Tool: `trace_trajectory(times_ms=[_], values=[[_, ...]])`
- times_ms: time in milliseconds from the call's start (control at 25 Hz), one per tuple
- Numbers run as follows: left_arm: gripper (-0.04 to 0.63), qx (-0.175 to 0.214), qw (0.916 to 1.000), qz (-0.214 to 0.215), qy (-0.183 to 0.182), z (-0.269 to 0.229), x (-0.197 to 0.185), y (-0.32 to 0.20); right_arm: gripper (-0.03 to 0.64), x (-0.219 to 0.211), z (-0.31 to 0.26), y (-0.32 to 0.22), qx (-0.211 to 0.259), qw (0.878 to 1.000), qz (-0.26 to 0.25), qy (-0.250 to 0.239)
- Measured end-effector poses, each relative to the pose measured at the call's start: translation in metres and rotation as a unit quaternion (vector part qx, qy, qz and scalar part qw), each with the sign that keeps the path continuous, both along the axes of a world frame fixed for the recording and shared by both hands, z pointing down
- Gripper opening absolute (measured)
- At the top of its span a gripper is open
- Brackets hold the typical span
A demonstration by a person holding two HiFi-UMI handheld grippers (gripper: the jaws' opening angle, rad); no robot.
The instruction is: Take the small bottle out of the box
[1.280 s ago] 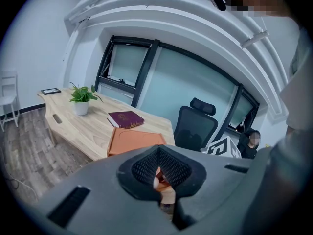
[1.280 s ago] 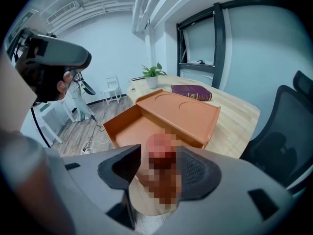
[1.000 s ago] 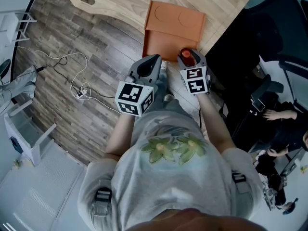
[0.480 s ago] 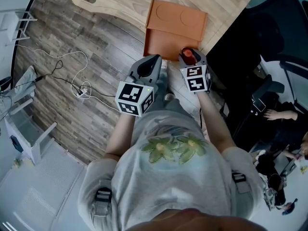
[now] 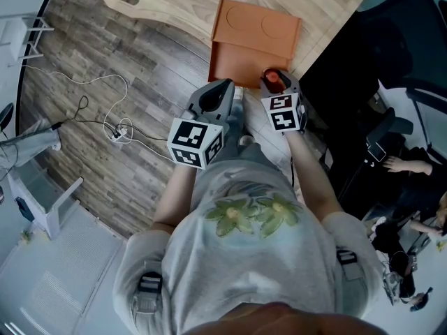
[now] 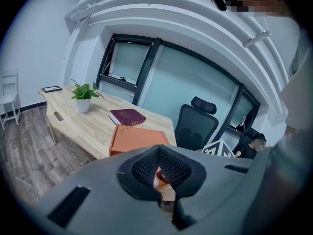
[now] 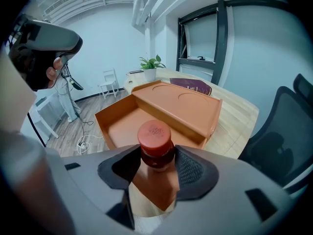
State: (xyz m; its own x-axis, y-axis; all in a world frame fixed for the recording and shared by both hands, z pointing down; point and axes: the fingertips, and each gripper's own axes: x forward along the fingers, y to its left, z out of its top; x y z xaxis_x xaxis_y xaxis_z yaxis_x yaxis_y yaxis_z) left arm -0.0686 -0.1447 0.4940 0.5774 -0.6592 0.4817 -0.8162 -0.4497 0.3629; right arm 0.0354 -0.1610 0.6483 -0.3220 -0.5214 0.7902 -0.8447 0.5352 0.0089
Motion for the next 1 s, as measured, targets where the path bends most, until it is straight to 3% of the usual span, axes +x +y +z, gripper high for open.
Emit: trace_trajectory(times_ms=[1000], values=[[0.007, 0.035, 0.9994, 0.002, -0.003, -0.028, -0.001, 0.005, 0.209, -0.002, -0.02, 0.001, 0.01, 1.0, -0.027, -0.003]])
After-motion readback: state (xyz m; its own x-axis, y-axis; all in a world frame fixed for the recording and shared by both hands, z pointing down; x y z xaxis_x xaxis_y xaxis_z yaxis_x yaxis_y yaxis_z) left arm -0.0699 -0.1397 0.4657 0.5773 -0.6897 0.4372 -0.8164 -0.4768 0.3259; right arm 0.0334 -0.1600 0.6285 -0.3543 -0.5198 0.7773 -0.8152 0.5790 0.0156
